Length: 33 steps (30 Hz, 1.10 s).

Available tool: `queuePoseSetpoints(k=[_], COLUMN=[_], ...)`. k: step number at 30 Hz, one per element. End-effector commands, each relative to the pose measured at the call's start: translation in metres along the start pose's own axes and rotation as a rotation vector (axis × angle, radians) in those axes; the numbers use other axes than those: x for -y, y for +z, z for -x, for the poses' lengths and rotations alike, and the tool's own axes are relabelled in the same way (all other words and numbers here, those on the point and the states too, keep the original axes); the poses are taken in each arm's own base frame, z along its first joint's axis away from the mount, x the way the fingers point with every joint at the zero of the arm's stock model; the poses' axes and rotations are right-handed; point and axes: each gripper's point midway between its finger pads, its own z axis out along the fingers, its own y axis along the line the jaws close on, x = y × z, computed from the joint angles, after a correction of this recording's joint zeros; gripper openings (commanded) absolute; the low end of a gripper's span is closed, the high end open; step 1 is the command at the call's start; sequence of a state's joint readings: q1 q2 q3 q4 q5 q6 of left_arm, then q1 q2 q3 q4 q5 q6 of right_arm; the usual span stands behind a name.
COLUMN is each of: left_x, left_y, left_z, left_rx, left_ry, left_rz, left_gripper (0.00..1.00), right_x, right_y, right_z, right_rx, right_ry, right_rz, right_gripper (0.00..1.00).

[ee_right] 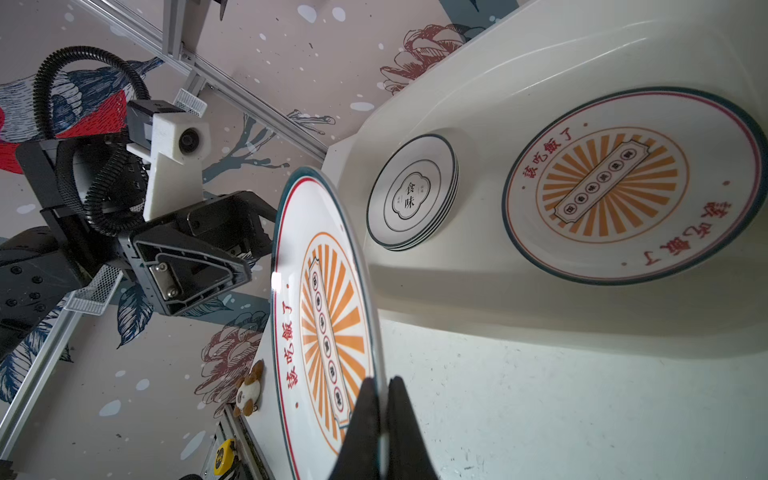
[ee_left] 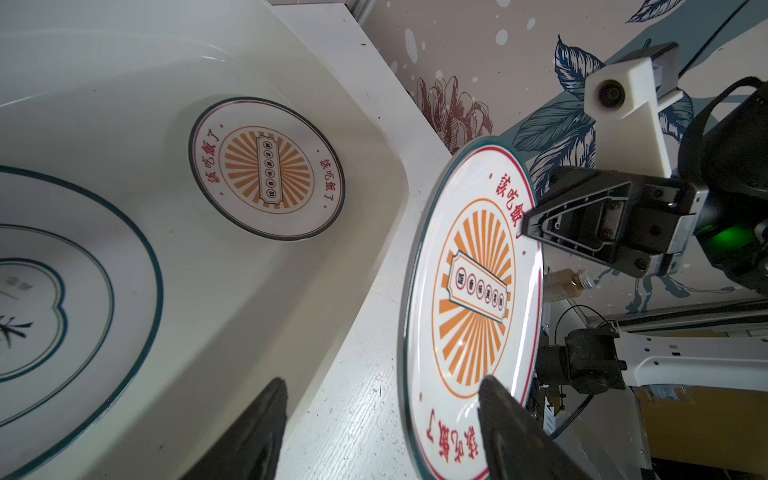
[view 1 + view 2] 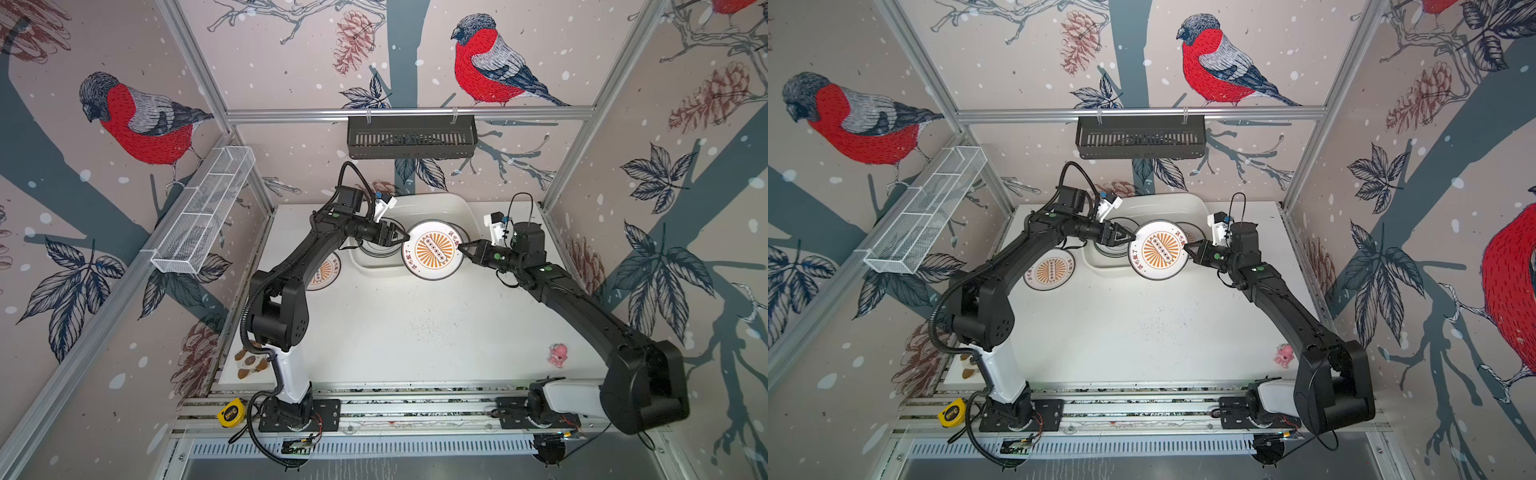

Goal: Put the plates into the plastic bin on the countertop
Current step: 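Grasp the plate rim with the left gripper while the right gripper holds it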

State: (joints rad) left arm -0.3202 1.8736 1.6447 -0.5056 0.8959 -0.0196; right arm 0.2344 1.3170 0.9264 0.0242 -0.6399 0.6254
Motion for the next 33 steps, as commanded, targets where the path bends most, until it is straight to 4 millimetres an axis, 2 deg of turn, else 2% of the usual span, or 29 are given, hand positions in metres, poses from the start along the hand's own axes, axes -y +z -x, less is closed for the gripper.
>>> queuePoseSetpoints(k=[1,6,10,19,24,33], left_x=[0.008,0.008,0.009,0.013,0.012,0.013], left_y=[0.006,0.013,0.015,0.014,0.016,0.018], left_z=[0.001,-0.001,-0.001,-0.001,-0.004,-0.001], left_rx=[-0.006,-0.018,-0.025,-0.025,-0.033,-0.031], left_ry=[0.022,-0.016,-0.039,-0.020,-0.024,-0.024], left_rz=[-0.029,-0.053,-0.074,-0.063,-0.059,-0.054], left_gripper=[0.68,0.53,0.36,0.31,0.20,0.07], right_x=[-0.011,-0.011,-0.007,-0.006,-0.006,-0.008], right_y=[0.000,-0.002,-0.005,-0.006,-0.007,-0.008], right_z=[0.010,0.012,0.015,0.018,0.019,0.019], right_rx=[0.031,0.045,0.068,0.086,0.092,0.098], right_ry=[-0.030,-0.034,-0.038,-0.047,-0.050,-0.064], right_rz=[0.049,0.044,0.026,0.013,0.011,0.011], right_gripper=[0.01,0.01,0.01,0.01,0.01,0.02])
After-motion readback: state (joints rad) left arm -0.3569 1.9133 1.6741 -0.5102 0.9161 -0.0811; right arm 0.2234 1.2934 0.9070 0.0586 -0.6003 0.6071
